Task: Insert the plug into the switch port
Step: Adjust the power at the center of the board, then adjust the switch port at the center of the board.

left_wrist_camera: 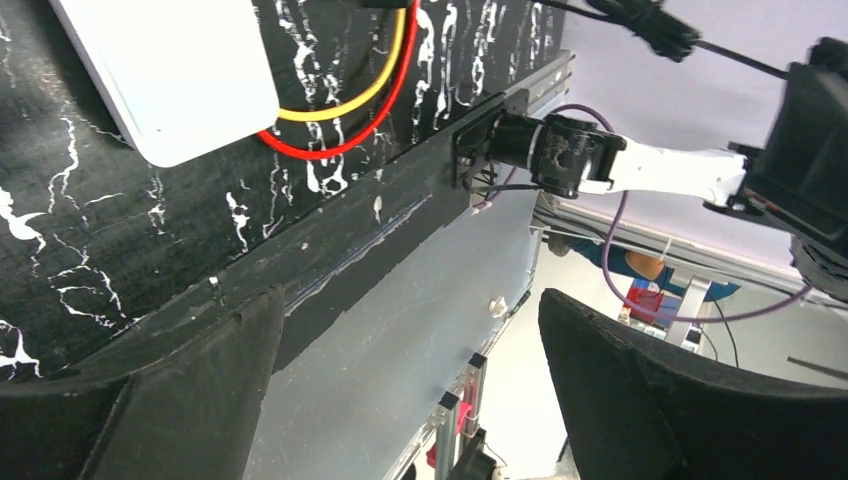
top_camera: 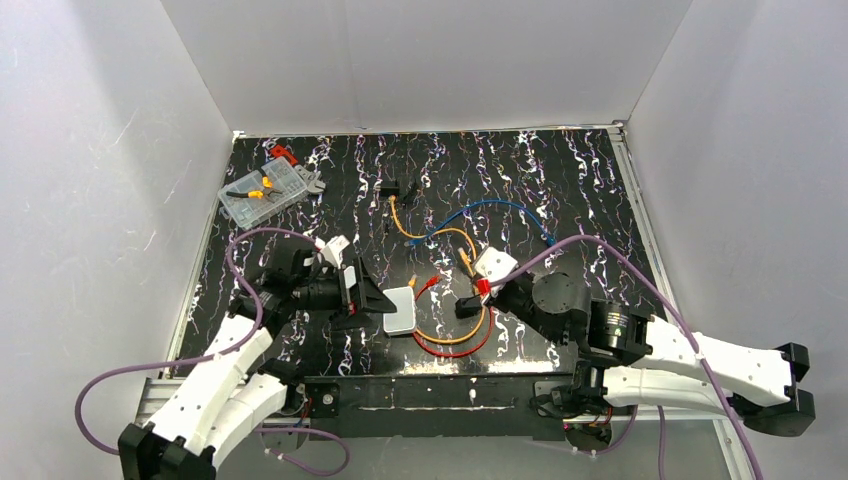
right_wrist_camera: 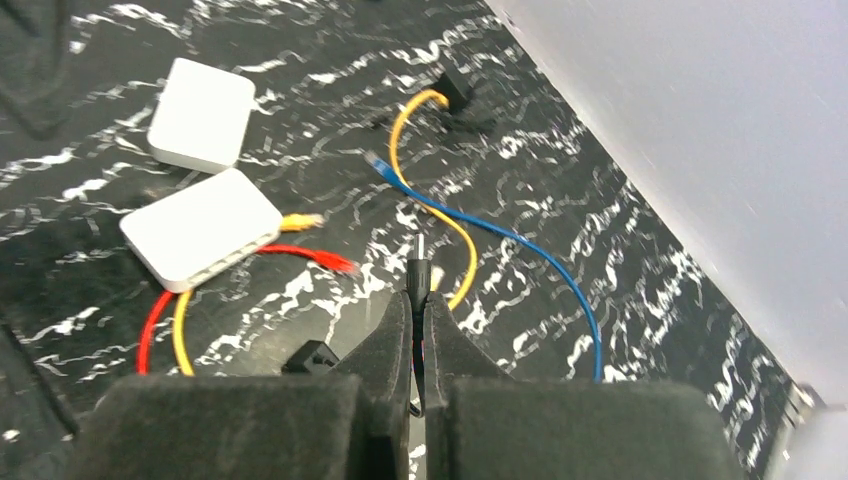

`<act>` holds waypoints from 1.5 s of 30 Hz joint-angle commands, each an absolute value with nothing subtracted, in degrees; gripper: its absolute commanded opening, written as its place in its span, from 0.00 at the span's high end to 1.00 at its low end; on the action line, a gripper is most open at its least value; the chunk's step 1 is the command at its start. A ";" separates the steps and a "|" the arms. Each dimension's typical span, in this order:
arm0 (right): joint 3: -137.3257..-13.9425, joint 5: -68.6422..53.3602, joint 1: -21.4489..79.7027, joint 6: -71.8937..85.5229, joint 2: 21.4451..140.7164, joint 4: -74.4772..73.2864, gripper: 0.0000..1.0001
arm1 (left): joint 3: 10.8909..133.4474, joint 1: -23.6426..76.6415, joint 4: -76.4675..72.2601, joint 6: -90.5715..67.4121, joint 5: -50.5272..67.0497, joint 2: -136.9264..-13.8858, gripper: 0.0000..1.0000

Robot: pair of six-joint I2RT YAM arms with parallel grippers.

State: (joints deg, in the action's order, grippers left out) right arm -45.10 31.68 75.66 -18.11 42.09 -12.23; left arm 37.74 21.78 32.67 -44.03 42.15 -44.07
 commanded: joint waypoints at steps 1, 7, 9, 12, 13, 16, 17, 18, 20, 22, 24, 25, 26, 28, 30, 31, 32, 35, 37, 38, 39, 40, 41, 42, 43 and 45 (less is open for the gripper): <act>-45.59 37.31 73.53 -15.86 40.15 -13.81 0.99 | 35.09 21.93 29.70 -45.17 41.38 -47.04 0.02; -47.20 42.30 72.79 -16.33 38.01 -15.83 0.99 | 32.64 21.89 26.67 -46.15 39.11 -50.84 0.02; -47.85 42.89 72.66 -16.39 37.59 -16.77 0.99 | 32.07 21.91 25.73 -46.39 38.20 -52.07 0.02; -47.90 43.13 72.13 -15.47 37.41 -18.12 0.99 | 31.13 21.89 24.12 -46.62 36.77 -54.53 0.02; -47.65 43.15 71.96 -14.85 37.42 -18.47 0.99 | 30.82 21.89 23.49 -46.71 36.54 -55.03 0.02; -46.27 43.35 71.59 -12.93 37.33 -19.11 0.99 | 30.01 21.88 21.72 -46.79 35.41 -57.73 0.02; -45.97 43.69 71.55 -12.35 37.27 -19.26 0.99 | 29.85 21.88 21.25 -46.75 35.00 -58.48 0.02; -45.74 44.32 71.54 -11.90 37.04 -19.49 0.99 | 29.53 21.88 20.49 -46.72 34.38 -59.59 0.02; -45.81 44.55 71.50 -11.76 36.06 -19.51 0.99 | 29.29 21.89 19.50 -46.68 33.69 -61.27 0.02; -46.72 44.66 71.48 -12.46 34.85 -19.28 0.99 | 28.98 21.89 18.11 -46.91 33.18 -62.50 0.02; -47.94 44.14 71.52 -13.37 33.66 -19.17 0.99 | 29.04 21.89 17.53 -46.97 31.77 -63.41 0.02; -48.52 43.62 71.54 -13.89 33.01 -18.90 0.99 | 29.13 21.92 17.31 -46.86 30.94 -63.76 0.02; -49.20 43.19 71.48 -14.22 32.60 -18.71 0.99 | 29.17 21.89 17.08 -46.85 30.18 -63.99 0.02; -50.19 42.48 71.50 -14.61 31.91 -18.27 0.99 | 29.29 21.89 16.14 -47.07 29.05 -64.78 0.02; -50.85 41.73 71.55 -15.07 31.42 -17.69 0.99 | 29.88 21.86 15.72 -46.98 27.60 -65.74 0.02; -51.07 41.41 71.52 -15.32 31.32 -17.45 0.99 | 30.07 21.88 15.35 -46.96 26.88 -66.21 0.02; -51.36 41.40 71.61 -15.52 31.37 -17.63 0.99 | 30.25 21.88 14.90 -46.83 26.26 -66.79 0.02; -51.87 42.46 71.53 -15.24 32.10 -19.76 0.99 | 30.95 21.89 14.24 -46.14 24.38 -68.72 0.02; -50.97 43.62 71.49 -14.42 32.34 -20.42 0.99 | 31.67 21.88 14.38 -45.44 22.68 -69.97 0.02; -50.24 44.10 71.47 -14.03 32.18 -20.25 0.99 | 32.17 21.90 14.21 -44.90 21.60 -70.61 0.02; -49.45 44.46 71.46 -13.40 32.09 -20.36 0.99 | 32.66 21.94 14.27 -44.36 20.45 -71.31 0.02; -48.36 44.64 71.48 -12.74 31.88 -20.32 0.99 | 33.01 21.89 14.00 -44.18 19.06 -71.77 0.02; -47.62 44.58 71.46 -11.45 31.57 -20.16 0.99 | 33.36 21.91 13.53 -44.15 18.10 -72.20 0.02; -46.70 44.38 71.46 -10.57 31.36 -19.90 0.99 | 33.58 21.89 12.83 -44.11 17.42 -72.54 0.02; -45.88 44.07 71.46 -9.64 31.14 -19.66 0.99 | 33.77 21.84 12.17 -44.23 16.68 -73.01 0.02; -44.43 43.67 71.46 -7.67 31.08 -19.60 0.99 | 34.65 21.89 11.62 -44.13 15.08 -74.09 0.02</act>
